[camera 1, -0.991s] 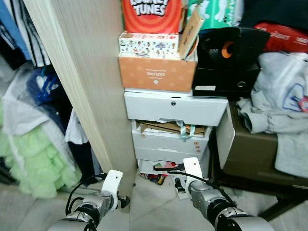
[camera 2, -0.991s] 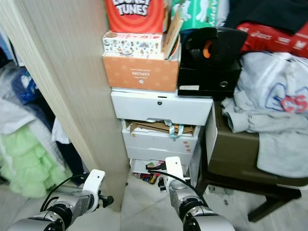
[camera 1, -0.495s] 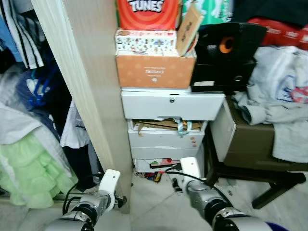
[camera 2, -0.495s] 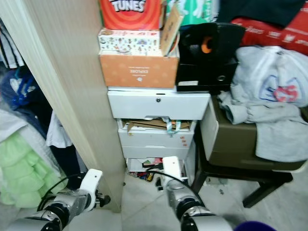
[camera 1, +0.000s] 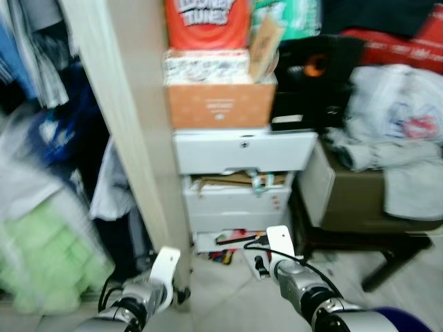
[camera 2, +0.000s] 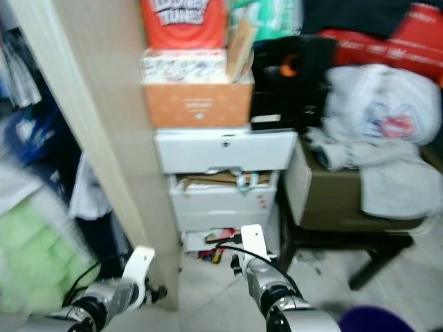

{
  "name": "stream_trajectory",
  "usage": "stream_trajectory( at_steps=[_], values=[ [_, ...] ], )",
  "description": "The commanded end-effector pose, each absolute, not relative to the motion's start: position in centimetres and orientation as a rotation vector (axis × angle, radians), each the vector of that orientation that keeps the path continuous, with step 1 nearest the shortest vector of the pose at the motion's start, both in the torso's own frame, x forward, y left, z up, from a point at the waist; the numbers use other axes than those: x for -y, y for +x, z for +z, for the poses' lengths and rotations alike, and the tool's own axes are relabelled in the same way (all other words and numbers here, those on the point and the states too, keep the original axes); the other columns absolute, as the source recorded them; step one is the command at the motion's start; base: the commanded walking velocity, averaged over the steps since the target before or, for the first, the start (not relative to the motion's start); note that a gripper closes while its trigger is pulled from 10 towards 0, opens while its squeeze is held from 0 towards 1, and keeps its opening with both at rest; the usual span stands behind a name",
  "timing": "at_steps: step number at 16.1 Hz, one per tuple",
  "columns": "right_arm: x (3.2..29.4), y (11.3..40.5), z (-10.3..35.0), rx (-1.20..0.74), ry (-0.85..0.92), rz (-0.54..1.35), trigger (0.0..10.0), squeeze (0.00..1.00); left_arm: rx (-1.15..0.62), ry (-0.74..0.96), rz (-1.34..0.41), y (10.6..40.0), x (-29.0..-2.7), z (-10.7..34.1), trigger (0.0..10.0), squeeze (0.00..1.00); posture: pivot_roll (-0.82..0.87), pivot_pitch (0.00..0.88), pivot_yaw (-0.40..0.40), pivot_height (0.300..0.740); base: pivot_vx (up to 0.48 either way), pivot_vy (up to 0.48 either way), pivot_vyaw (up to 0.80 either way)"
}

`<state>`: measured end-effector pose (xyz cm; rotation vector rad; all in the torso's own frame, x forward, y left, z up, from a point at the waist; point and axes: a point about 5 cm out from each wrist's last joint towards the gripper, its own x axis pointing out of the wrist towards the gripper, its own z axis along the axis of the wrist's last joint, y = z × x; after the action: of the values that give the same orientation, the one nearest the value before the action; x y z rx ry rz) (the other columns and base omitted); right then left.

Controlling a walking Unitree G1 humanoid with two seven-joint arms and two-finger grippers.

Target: Clean up the room

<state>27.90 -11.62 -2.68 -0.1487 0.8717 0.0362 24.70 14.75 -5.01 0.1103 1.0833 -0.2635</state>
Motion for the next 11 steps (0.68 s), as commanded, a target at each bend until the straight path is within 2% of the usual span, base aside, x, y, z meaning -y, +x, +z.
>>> stream_trajectory(
  at_steps=[1,11],
  values=[
    [11.10,27.98,-2.57,-0.871,-0.146,0.049,10.0,0.00,-1.068,0.121,-0.247,25.16,-15.29,-4.67,10.0,0.00,-0.14,0.000,0.029,0.740,0.000,0.000,0.00],
    [11.00,27.94,-2.60,-0.871,-0.144,0.050,10.0,0.00,-1.069,0.130,-0.253,25.12,-15.19,-4.71,10.0,0.00,-0.14,0.000,0.034,0.740,0.000,0.272,0.00]
  ],
)
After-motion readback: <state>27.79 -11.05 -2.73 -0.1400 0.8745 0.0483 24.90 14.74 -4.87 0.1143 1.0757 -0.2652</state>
